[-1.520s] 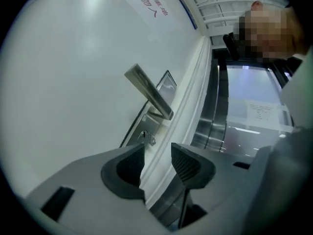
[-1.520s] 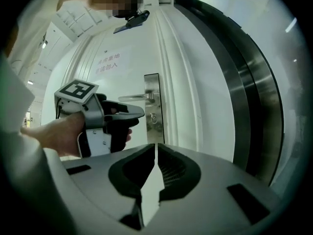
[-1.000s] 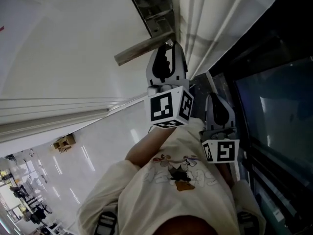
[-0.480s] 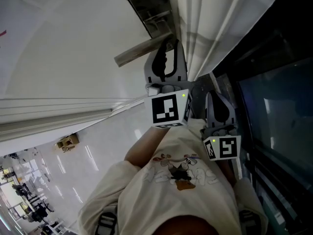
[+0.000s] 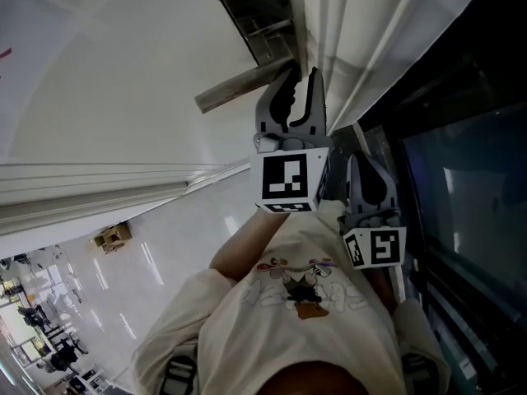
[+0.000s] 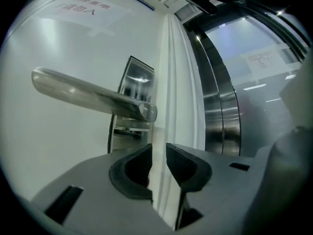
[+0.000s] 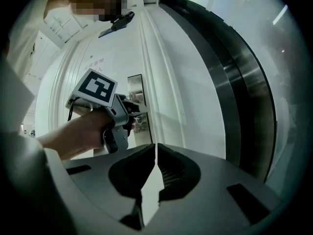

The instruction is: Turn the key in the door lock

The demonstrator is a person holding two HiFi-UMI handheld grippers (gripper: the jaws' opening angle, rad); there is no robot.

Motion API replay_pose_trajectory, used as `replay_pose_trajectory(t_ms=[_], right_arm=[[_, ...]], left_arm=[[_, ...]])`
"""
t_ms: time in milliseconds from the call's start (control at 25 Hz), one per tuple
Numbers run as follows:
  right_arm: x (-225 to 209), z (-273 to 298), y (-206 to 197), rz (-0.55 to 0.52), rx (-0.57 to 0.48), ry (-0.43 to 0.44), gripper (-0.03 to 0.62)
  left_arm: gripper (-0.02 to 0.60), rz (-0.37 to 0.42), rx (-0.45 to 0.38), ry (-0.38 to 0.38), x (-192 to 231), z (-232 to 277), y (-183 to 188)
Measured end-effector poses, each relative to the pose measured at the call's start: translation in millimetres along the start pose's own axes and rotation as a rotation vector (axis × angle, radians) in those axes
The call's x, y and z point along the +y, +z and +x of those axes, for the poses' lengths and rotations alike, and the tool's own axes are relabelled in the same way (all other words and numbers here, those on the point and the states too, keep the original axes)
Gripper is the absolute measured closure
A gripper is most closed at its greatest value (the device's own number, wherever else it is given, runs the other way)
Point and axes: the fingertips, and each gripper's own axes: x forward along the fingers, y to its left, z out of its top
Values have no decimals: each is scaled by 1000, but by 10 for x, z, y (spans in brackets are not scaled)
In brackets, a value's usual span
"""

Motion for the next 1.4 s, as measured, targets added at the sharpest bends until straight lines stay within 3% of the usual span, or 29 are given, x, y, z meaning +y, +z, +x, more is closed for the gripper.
replay_pose_trajectory(t_ms=[360, 640, 1040, 1160, 1320, 1400], right_arm=[[42, -9, -16, 0, 9, -3, 575], [81, -13, -26, -2, 9, -2, 576], [89, -20, 9, -11, 3, -18, 576], [81, -25, 10, -9, 5, -24, 576], [58, -16, 11, -1, 3, -29, 575], [62, -6, 8, 4, 3, -26, 576]], left_arm=[[486, -63, -1, -9, -5, -183, -30], [486, -142, 31, 57, 247, -279, -204], [486, -392, 10, -7, 315, -187, -226], [486, -319, 15, 21, 316, -182, -213], [485, -38, 62, 58, 281, -166, -191], [485, 48, 78, 55, 267, -159, -178]])
